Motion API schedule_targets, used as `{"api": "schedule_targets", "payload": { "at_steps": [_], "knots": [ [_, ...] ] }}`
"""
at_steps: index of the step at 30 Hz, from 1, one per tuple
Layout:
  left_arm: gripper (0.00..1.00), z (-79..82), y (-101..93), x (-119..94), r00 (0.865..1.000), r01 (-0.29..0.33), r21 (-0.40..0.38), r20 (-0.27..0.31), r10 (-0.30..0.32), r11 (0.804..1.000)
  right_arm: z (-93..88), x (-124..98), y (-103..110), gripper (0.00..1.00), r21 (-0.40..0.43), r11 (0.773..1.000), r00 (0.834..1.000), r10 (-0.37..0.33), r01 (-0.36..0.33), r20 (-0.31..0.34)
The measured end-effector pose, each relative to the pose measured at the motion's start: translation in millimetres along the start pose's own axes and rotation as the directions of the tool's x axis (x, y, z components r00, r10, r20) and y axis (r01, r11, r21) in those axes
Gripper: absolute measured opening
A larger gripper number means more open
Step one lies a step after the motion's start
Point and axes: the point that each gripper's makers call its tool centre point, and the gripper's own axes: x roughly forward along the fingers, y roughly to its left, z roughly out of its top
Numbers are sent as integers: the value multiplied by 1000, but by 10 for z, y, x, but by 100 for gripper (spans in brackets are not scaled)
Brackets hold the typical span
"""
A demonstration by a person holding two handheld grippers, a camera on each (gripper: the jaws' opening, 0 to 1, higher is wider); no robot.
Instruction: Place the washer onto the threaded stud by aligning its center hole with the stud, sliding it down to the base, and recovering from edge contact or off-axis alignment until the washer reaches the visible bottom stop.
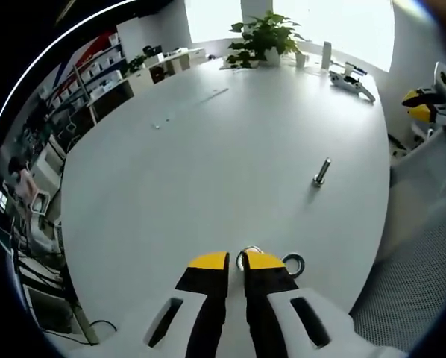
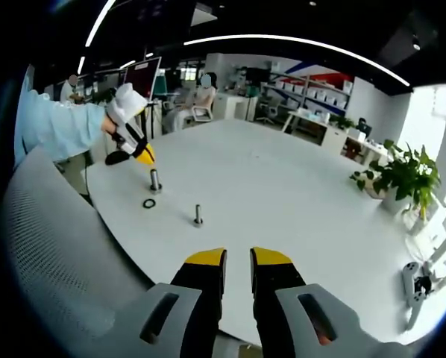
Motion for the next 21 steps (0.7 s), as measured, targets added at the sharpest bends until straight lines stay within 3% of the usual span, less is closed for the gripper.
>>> {"api": "schedule_targets", "payload": {
  "at_steps": [10,21],
  "knots": [
    [10,19,-111,-84,1000,-6,-6,25,6,1000,-2,3,1,15,-1,1000,1000,0,0,-2],
    [8,-37,-420,-60,998,56,-13,1,-56,998,-3,5,2,15,-2,1000,1000,1,-1,-3]
  ]
}}
